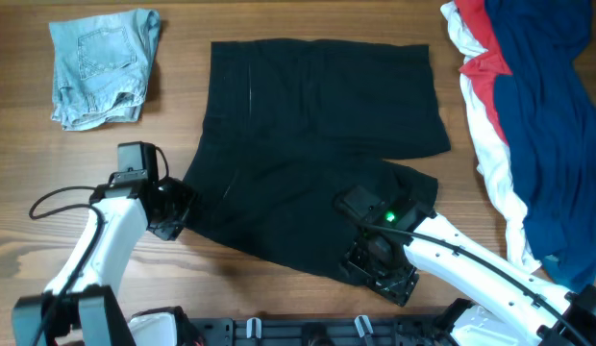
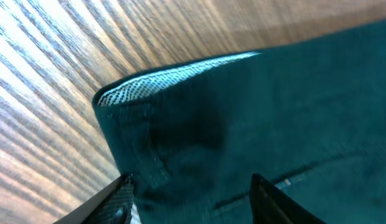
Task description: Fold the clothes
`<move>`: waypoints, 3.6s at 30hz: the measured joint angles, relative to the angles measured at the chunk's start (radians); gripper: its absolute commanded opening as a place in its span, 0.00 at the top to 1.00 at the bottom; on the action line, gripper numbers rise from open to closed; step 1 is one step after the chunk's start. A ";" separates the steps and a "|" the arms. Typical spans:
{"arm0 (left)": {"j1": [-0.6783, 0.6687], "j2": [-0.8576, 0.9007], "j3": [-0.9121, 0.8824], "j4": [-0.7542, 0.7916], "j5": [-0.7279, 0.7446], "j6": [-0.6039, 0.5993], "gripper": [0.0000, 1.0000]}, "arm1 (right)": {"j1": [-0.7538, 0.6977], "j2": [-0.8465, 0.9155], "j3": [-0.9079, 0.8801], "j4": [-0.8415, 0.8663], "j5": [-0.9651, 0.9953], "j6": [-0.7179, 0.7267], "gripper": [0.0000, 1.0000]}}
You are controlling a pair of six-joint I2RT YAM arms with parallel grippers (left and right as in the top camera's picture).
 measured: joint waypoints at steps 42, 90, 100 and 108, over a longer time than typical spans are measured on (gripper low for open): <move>0.021 0.203 0.093 0.100 -0.158 0.051 0.96 | 0.048 0.000 -0.001 0.008 -0.023 -0.098 0.15; 0.194 -0.621 0.362 -0.326 0.115 0.310 0.96 | -0.476 -0.367 0.402 -0.158 0.236 -0.573 0.96; 0.200 -0.539 0.378 -0.388 -0.004 0.324 0.96 | -0.481 -0.144 0.412 0.129 0.219 -0.725 0.96; 0.197 -0.096 0.378 -0.096 -0.009 0.324 0.96 | -0.477 0.200 0.413 0.421 0.215 -0.797 0.96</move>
